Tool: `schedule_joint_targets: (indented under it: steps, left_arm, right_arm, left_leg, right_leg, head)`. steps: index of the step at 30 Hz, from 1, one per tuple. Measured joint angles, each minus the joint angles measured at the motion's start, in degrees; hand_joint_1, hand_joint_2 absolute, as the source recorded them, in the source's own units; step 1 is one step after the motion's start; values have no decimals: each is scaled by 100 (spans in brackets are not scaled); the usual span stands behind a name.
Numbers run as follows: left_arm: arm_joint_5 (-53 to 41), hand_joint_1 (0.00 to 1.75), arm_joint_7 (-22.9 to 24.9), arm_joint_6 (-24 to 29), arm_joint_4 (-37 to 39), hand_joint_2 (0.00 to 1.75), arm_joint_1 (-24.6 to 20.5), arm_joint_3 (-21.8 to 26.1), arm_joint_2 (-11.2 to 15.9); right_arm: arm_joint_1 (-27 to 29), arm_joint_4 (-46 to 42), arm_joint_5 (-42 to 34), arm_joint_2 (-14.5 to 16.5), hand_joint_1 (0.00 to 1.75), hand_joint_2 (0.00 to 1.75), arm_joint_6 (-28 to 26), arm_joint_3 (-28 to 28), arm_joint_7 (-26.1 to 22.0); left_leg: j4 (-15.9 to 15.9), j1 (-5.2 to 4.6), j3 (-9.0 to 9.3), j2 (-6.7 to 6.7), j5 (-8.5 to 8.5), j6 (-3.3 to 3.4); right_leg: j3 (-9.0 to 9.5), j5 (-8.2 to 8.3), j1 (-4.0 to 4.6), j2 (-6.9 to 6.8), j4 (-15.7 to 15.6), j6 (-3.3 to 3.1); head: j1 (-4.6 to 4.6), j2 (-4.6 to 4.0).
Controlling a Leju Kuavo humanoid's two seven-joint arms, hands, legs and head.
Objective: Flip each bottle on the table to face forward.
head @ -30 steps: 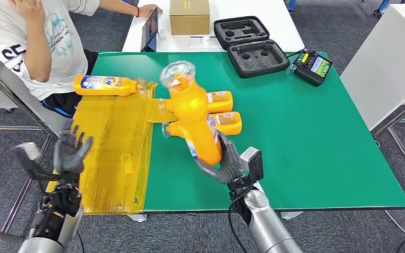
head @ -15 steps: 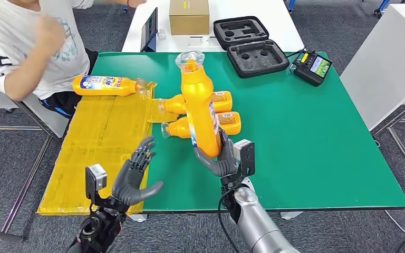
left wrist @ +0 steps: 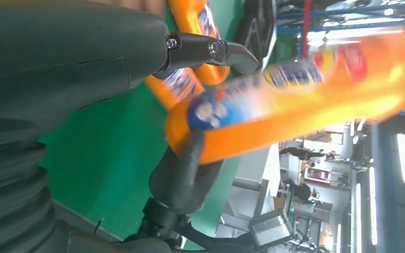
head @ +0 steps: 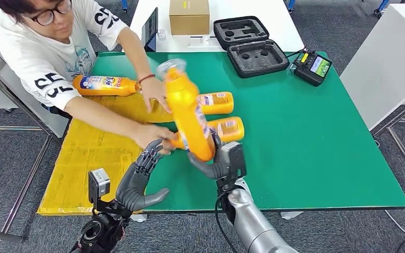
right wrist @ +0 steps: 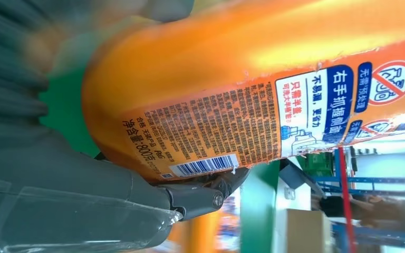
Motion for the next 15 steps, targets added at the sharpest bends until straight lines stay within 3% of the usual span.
schedule_joint_targets:
  steps: [3, 8, 15]
  left_arm:
    - [239, 0, 222, 162, 63, 175, -83, 28, -2]
    - [489, 0, 352, 838, 564, 175, -517, 236, -20]
    - [782, 0, 353, 1139, 1139, 175, -851, 410, -44]
  right_arm:
    - [-5, 43, 707, 72, 175, 175, -591, 343, -45]
    - [-3, 60, 1234, 207, 175, 175, -1068, 892, -62]
    - [-17, 67, 1294, 235, 175, 175, -1187, 1193, -23]
  left_leg:
    - [0, 1, 0, 0, 0, -1]
    - [-1, 4, 3, 1, 3, -3]
    - [0, 1, 2, 0, 6, -3]
  right_leg:
    - [-2, 0, 1, -1, 0, 0]
    - [-3, 1, 4, 0, 1, -2]
    - [-2, 2, 1, -1, 1, 0]
  head:
    - [0, 0]
    - [-2, 0]
    - [0, 0]
